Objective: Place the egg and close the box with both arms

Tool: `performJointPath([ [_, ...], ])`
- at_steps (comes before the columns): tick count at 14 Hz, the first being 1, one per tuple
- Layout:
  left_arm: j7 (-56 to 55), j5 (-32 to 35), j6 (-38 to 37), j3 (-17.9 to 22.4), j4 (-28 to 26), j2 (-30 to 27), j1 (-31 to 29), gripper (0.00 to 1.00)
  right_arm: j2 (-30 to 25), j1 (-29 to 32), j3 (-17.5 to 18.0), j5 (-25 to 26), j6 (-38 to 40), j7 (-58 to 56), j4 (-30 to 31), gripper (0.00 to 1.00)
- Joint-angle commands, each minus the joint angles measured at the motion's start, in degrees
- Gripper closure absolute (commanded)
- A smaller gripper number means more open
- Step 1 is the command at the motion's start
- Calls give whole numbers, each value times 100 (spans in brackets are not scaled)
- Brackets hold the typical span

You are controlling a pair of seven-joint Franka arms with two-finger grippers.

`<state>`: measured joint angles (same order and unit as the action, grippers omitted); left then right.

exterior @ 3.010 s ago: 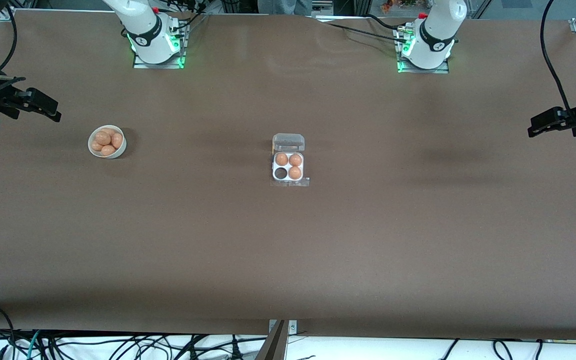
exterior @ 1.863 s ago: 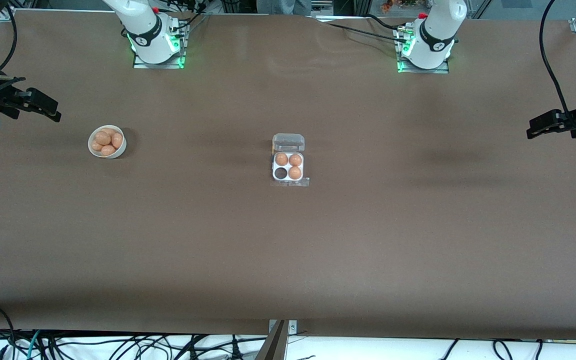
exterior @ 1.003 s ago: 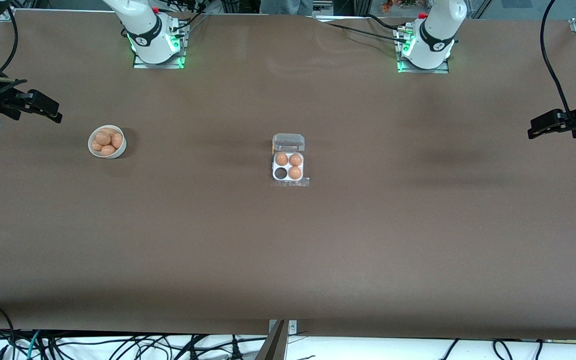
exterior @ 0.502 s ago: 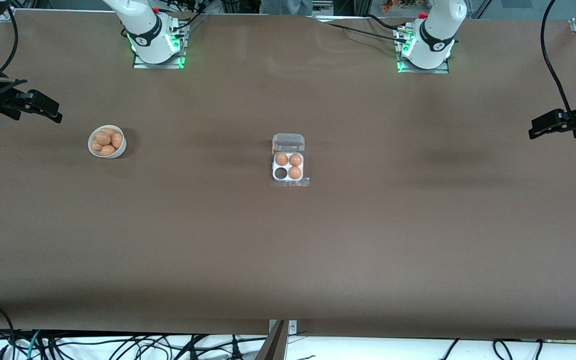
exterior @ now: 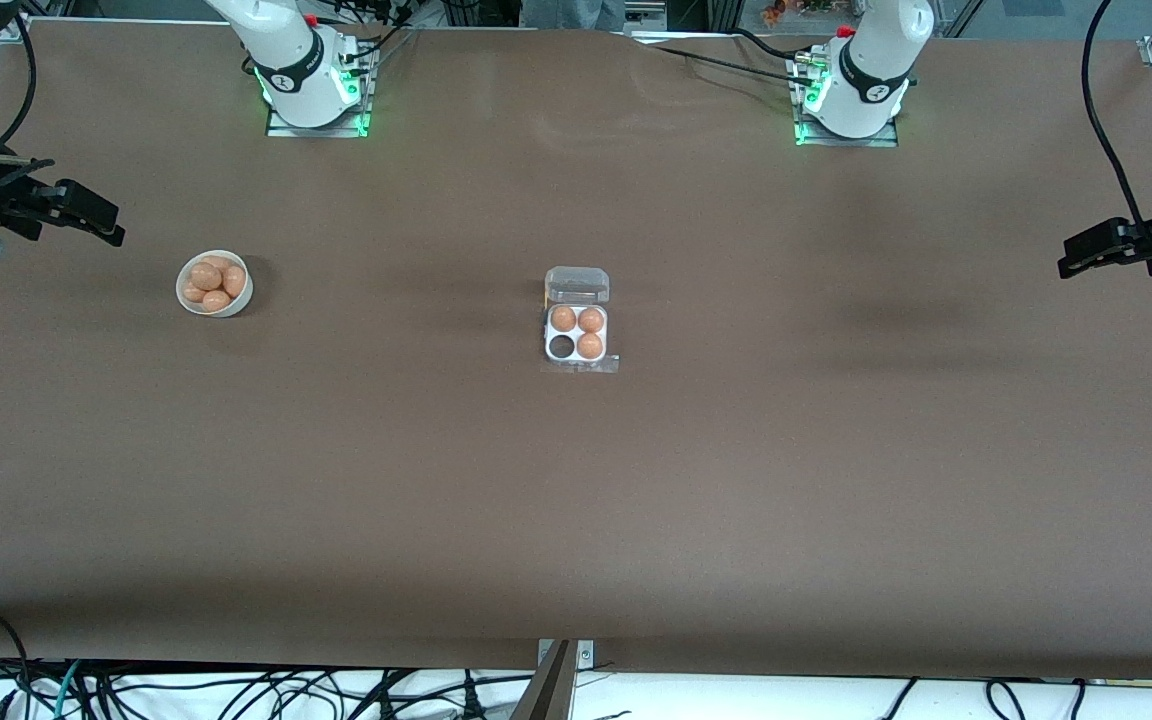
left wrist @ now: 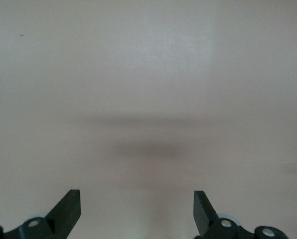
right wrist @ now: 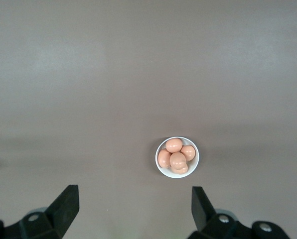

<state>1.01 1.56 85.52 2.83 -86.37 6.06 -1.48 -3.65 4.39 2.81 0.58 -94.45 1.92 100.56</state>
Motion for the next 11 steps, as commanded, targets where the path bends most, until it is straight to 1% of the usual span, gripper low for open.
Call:
performJointPath([
  [1, -40, -112, -105, -28, 200, 71, -46, 0, -22, 18, 9, 39, 50, 10, 8, 0],
  [6, -40, -112, -105, -28, 200, 71, -37, 0, 286, 61, -8, 47, 50, -86, -10, 0],
  [8, -40, -112, -105, -28, 200, 71, -37, 0, 549, 79, -35, 47, 76, -60, 16, 0],
  [10, -31, -112, -97, -28, 208, 71, -46, 0, 786, 88, -43, 91, 41, 19, 174, 0],
  [11, -31, -112, -97, -28, 200, 71, -54, 0, 848, 97, -96, 100, -55, 63, 349, 0],
])
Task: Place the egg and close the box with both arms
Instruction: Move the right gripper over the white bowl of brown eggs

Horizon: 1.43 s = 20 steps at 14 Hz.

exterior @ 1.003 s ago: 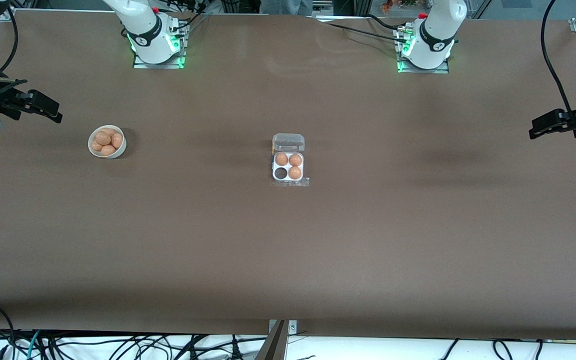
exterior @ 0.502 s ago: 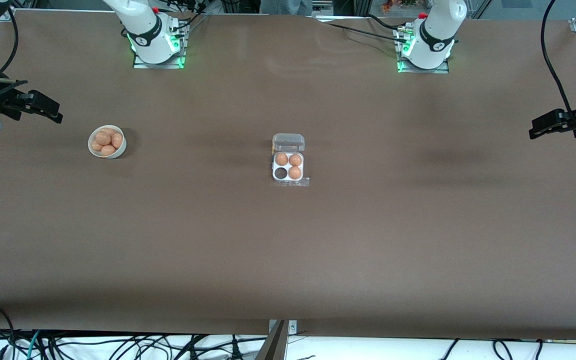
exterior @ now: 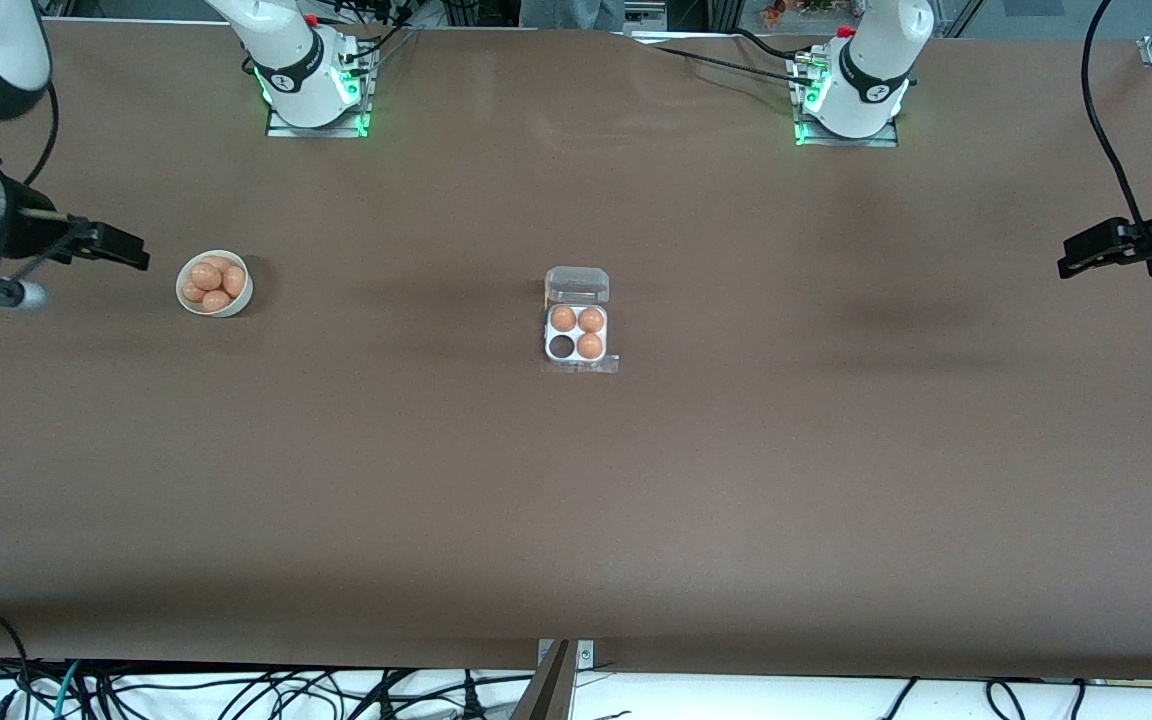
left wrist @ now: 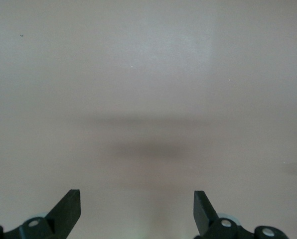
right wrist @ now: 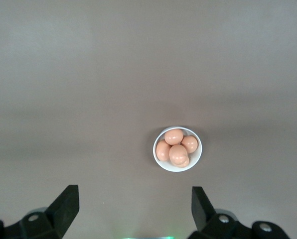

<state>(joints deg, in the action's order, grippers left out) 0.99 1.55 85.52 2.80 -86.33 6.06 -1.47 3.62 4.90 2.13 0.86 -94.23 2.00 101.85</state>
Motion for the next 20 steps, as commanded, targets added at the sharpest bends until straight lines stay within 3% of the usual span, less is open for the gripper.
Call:
performJointPath([
  [1, -29, -111, -105, -25, 195, 71, -55, 0, 139, 55, -107, 72, -365, 72, 491, 0],
  [9, -29, -103, -105, -25, 195, 71, -55, 0, -651, 64, -274, 99, -2888, 81, 3224, 0],
  [11, -29, -111, -105, -16, 195, 80, -55, 0, -652, 64, -511, 107, -3206, 20, 3454, 0],
  [14, -3, -76, -97, -16, 204, 80, -55, 0, -643, 64, -582, 116, -3715, -60, 3902, 0],
  [17, -29, -76, -97, -16, 195, 80, -55, 0, -599, 64, -678, 230, -4786, -69, 4534, 0],
  [20, -3, -94, -97, -7, 195, 88, -64, 0, -468, 64, -758, 239, -5105, -77, 4651, 0],
])
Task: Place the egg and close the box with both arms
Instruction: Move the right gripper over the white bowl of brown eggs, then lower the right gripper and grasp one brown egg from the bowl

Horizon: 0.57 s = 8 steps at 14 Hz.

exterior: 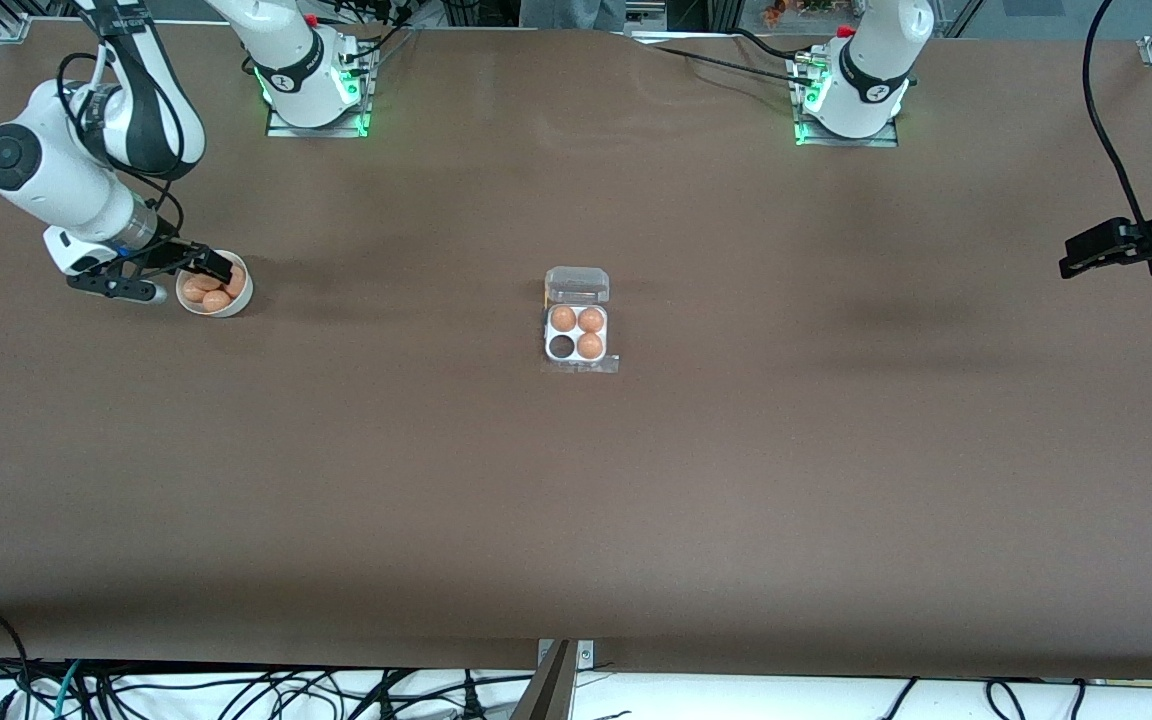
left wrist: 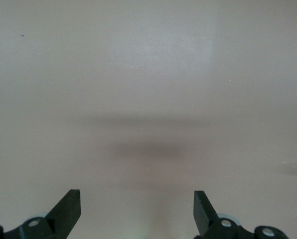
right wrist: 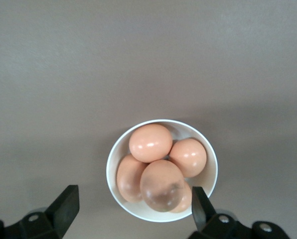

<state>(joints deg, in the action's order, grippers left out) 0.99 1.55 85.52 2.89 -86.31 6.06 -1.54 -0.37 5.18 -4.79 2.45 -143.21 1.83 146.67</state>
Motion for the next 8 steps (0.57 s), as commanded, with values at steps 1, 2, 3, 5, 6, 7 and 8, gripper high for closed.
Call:
performJointPath([
  [1, -2, -94, -97, -8, 194, 97, -66, 0, -60, 35, -66, 89, -311, -60, 230, 0],
  [2, 6, -94, -97, -8, 194, 132, -66, 0, -25, 44, -83, 98, -521, -60, 317, 0],
  [3, 7, -102, -97, -8, 194, 158, -66, 0, 45, 36, -127, 98, -741, -69, 396, 0],
  [5, -11, -111, -88, -8, 194, 167, -66, 0, 142, 44, -232, 107, -892, -252, 415, 0],
  [6, -11, -111, -88, -8, 194, 176, -66, 0, 142, 36, -311, 107, -892, -384, 415, 0],
  [7, -11, -111, -88, -8, 194, 194, -75, 0, 151, 44, -355, 107, -901, -481, 415, 0],
  [8, -20, -111, -88, -8, 194, 194, -75, 0, 186, 44, -365, 107, -901, -526, 423, 0],
])
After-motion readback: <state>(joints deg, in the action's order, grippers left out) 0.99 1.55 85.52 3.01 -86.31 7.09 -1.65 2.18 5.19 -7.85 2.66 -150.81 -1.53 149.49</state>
